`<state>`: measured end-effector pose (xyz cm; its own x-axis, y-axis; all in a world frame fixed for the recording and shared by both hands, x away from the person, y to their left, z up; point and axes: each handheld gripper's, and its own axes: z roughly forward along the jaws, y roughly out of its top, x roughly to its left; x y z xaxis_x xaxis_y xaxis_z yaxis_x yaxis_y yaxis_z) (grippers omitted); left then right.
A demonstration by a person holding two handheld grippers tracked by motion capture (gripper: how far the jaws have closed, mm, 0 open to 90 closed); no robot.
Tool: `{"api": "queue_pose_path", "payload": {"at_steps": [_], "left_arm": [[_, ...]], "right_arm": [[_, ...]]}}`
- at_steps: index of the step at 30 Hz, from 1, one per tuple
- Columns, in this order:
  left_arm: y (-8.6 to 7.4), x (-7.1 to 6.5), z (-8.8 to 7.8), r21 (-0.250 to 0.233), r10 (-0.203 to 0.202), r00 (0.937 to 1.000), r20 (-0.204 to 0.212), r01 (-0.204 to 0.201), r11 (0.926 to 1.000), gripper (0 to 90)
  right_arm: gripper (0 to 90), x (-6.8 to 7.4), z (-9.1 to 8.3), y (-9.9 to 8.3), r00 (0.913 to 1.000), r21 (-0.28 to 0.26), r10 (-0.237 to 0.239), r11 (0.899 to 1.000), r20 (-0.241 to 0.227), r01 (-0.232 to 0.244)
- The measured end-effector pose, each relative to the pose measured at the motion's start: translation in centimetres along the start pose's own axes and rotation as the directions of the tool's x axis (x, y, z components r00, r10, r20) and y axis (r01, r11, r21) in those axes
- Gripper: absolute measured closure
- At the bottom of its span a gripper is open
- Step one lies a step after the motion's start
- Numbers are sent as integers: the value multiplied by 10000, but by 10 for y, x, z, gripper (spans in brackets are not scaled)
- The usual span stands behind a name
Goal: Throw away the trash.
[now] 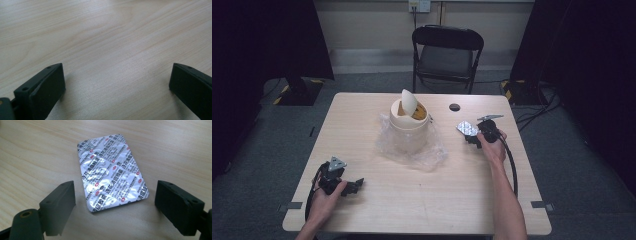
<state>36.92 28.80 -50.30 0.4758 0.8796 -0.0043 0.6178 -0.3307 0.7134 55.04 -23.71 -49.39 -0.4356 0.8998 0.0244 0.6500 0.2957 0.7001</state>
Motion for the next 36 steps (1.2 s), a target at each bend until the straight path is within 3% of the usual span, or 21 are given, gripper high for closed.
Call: {"api": "queue_pose_path", "payload": {"at_steps": [6,9,12,14,17,27,36], "left_arm": [[0,0,0,-31,-39,10000,-4,39,10000,0],[0,0,0,-1,1,10000,-3,-1,10000,0],[0,0,0,-33,-29,10000,-32,29,10000,0],[0,0,0,-35,-46,10000,-3,46,10000,0],[0,0,0,0,-1,10000,2,1,10000,0],[0,0,0,-28,-33,10000,-4,33,10000,0],[0,0,0,-1,1,10000,-1,-1,10000,0]], "right_arm": [[158,5,4,1,9993,-61,-215,9997,301,216],[162,6,4,0,9993,-127,-320,9994,168,322],[208,6,4,1,9991,-129,-413,9991,26,413],[316,6,3,2,9986,-262,-519,9983,-47,518],[335,8,2,1,9994,-300,-353,9989,63,354],[337,12,-2,3,9995,-438,-307,9986,20,308],[338,22,-23,8,9991,-813,-394,9960,-183,378]]}}
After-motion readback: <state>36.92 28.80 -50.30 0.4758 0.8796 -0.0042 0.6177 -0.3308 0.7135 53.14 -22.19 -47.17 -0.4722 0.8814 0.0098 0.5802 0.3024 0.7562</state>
